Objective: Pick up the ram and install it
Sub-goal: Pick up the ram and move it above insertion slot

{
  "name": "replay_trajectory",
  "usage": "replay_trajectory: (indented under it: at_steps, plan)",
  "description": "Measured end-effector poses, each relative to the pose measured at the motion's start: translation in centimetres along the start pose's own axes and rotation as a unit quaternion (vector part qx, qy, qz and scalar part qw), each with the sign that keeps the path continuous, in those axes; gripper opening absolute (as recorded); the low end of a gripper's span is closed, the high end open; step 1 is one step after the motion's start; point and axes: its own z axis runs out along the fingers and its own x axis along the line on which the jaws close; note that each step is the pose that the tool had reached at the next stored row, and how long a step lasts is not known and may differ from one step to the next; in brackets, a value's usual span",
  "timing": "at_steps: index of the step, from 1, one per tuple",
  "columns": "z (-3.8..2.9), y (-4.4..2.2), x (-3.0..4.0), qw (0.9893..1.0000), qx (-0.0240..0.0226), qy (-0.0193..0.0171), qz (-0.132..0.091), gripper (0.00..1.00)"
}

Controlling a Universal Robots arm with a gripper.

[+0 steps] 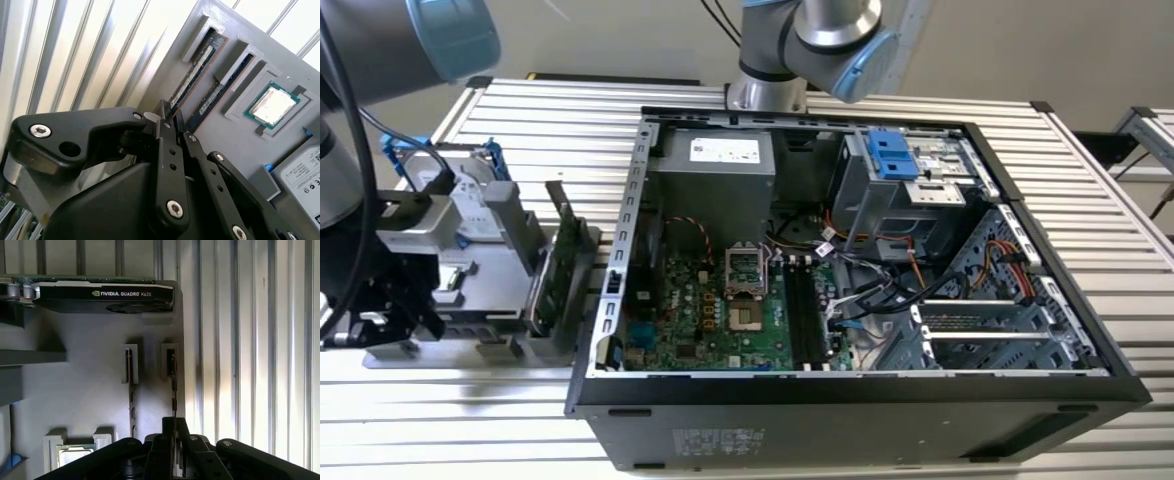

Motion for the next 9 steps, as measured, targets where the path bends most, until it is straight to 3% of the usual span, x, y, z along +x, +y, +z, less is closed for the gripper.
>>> replay_trajectory:
  at_steps: [9]
  plan:
    - [-0.39,0.0,-0.02,1.0,-0.0001,0.0,0.0,0.0]
